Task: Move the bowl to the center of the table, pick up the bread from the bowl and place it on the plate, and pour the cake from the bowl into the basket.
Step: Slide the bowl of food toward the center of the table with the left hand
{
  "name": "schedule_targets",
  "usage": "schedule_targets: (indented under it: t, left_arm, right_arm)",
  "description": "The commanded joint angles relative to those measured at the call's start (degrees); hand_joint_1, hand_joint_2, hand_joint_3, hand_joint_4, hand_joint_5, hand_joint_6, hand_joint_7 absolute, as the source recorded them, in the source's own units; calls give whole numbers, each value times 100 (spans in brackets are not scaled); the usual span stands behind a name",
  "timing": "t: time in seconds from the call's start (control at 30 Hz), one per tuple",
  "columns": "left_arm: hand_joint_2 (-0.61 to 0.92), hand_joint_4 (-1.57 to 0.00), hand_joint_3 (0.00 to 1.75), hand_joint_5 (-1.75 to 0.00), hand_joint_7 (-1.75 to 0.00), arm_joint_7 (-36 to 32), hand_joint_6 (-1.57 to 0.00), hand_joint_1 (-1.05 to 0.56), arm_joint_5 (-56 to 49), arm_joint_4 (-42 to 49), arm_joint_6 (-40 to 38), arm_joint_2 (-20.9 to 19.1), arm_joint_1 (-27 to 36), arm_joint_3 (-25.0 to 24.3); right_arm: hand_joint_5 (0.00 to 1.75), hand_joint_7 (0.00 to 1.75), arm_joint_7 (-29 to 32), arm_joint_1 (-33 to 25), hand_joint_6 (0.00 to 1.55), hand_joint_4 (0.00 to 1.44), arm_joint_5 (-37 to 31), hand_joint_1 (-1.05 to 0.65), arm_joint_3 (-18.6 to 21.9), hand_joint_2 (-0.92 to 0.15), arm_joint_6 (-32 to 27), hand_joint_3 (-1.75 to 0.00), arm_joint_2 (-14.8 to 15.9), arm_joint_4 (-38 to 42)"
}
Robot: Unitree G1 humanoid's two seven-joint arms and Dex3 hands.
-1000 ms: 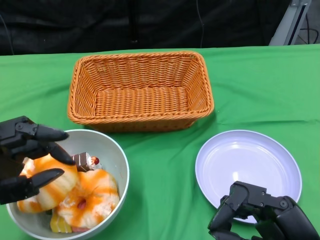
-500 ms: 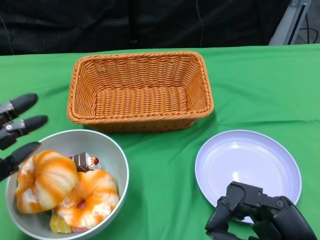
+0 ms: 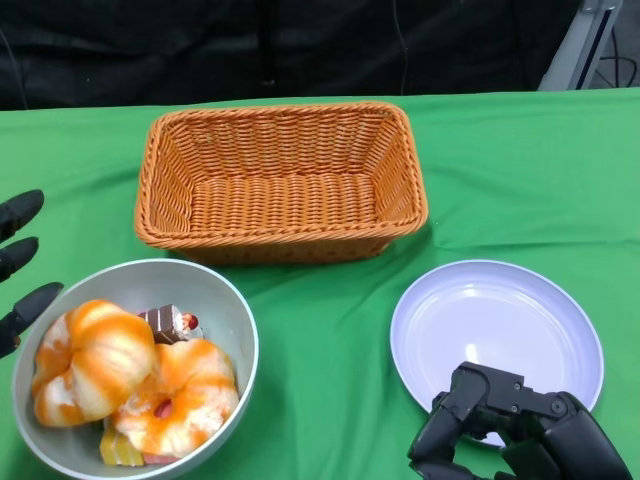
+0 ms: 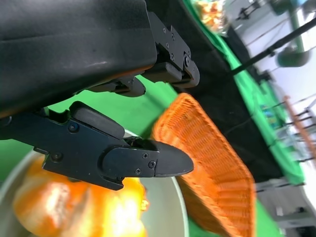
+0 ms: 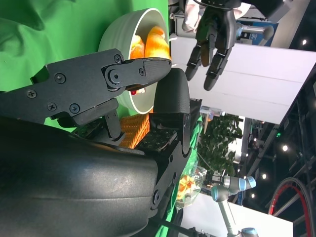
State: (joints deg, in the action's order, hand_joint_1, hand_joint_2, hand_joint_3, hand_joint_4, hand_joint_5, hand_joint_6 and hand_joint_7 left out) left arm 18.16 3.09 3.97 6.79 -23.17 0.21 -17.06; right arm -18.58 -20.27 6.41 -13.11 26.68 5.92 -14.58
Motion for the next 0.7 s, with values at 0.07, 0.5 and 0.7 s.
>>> schedule_targets:
  t: [0.07,0.5,0.7]
  left_arm:
    - [92,-24,55,-3,0,-235,-27,-75,-385,152,-185,-240,-115,100]
    - [92,-3,60,0,0,616,-8,-73,-537,603,-2124,-845,-724,584]
    - [92,0,58,0,0,696,-6,-71,-473,617,-2348,-914,-788,642]
  right_arm:
    - [153,127,47,7,80,83,19,-42,14,-92,28,-16,-6,-33]
    - [152,126,99,23,82,84,-49,-38,0,-92,57,-16,12,-32]
    - [151,126,104,21,81,84,-54,-39,-8,-92,51,-16,13,-38]
